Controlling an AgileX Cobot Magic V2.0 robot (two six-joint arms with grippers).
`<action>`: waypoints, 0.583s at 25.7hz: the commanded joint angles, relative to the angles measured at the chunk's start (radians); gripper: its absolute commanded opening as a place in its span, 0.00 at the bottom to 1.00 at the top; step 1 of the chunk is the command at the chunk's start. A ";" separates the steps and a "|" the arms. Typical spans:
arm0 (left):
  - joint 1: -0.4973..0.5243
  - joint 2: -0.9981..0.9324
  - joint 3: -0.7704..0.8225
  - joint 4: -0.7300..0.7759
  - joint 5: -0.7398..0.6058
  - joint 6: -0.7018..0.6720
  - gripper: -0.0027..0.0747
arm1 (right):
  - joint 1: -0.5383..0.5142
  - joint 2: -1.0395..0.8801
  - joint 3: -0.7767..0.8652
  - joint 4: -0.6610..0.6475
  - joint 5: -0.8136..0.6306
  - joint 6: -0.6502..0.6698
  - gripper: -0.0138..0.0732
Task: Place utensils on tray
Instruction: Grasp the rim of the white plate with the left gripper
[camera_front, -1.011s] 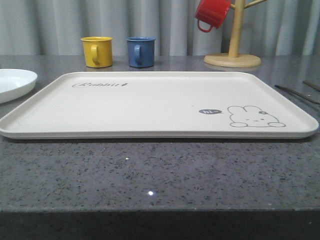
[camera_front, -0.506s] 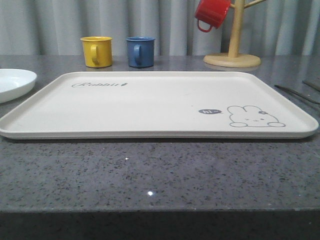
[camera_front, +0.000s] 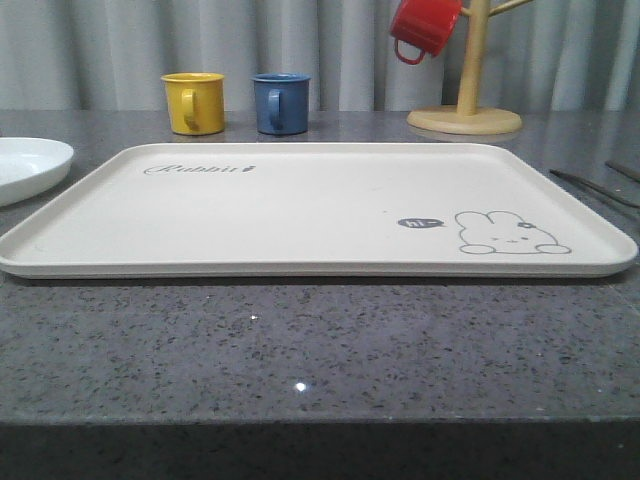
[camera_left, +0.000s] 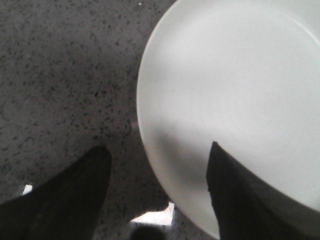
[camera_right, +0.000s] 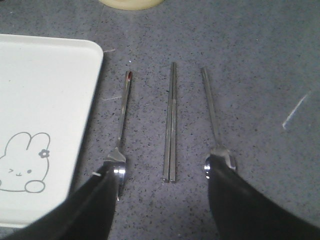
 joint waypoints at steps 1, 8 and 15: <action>-0.004 0.019 -0.066 -0.060 -0.055 0.004 0.52 | 0.001 0.002 -0.027 -0.014 -0.065 -0.007 0.67; -0.004 0.114 -0.130 -0.067 -0.039 0.004 0.51 | 0.001 0.002 -0.027 -0.014 -0.065 -0.007 0.67; -0.004 0.148 -0.134 -0.067 -0.031 0.004 0.48 | 0.001 0.002 -0.027 -0.014 -0.065 -0.007 0.67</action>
